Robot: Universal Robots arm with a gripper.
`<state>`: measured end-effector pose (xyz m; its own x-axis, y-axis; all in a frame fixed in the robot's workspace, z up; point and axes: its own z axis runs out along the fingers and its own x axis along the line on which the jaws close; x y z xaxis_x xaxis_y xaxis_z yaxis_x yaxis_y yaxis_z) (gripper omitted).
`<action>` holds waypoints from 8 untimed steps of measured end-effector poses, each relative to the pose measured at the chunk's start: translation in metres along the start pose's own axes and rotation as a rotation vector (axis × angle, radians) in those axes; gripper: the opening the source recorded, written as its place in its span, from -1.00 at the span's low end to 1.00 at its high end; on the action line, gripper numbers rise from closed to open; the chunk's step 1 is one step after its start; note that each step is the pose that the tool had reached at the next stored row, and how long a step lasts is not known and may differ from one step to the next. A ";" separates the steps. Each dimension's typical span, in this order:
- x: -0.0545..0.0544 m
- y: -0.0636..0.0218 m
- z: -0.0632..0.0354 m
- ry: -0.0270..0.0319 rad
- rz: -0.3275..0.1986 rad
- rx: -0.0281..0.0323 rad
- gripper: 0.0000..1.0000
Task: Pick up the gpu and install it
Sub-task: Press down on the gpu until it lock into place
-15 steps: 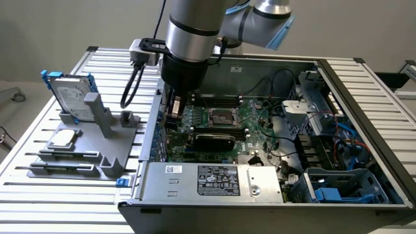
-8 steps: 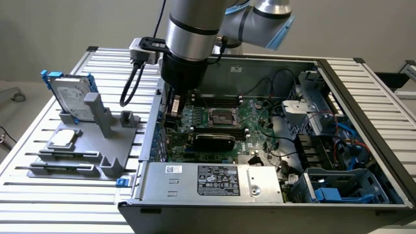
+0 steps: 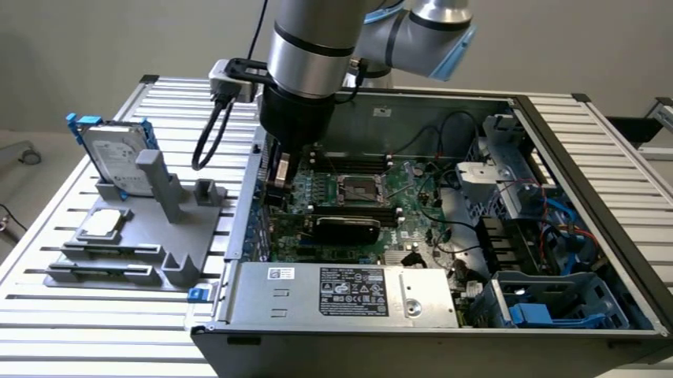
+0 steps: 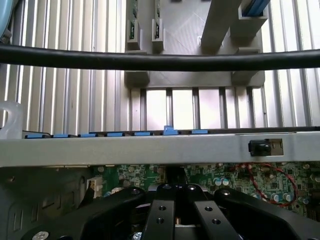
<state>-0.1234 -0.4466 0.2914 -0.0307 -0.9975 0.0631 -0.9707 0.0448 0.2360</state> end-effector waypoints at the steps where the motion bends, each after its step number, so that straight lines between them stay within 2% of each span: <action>1: 0.000 0.0001 -0.0005 0.0000 0.001 -0.0014 -0.79; 8: 0.000 0.0013 -0.0041 0.0017 0.010 -0.0104 -0.79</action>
<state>-0.1237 -0.4466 0.2958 -0.0396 -0.9970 0.0670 -0.9678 0.0550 0.2455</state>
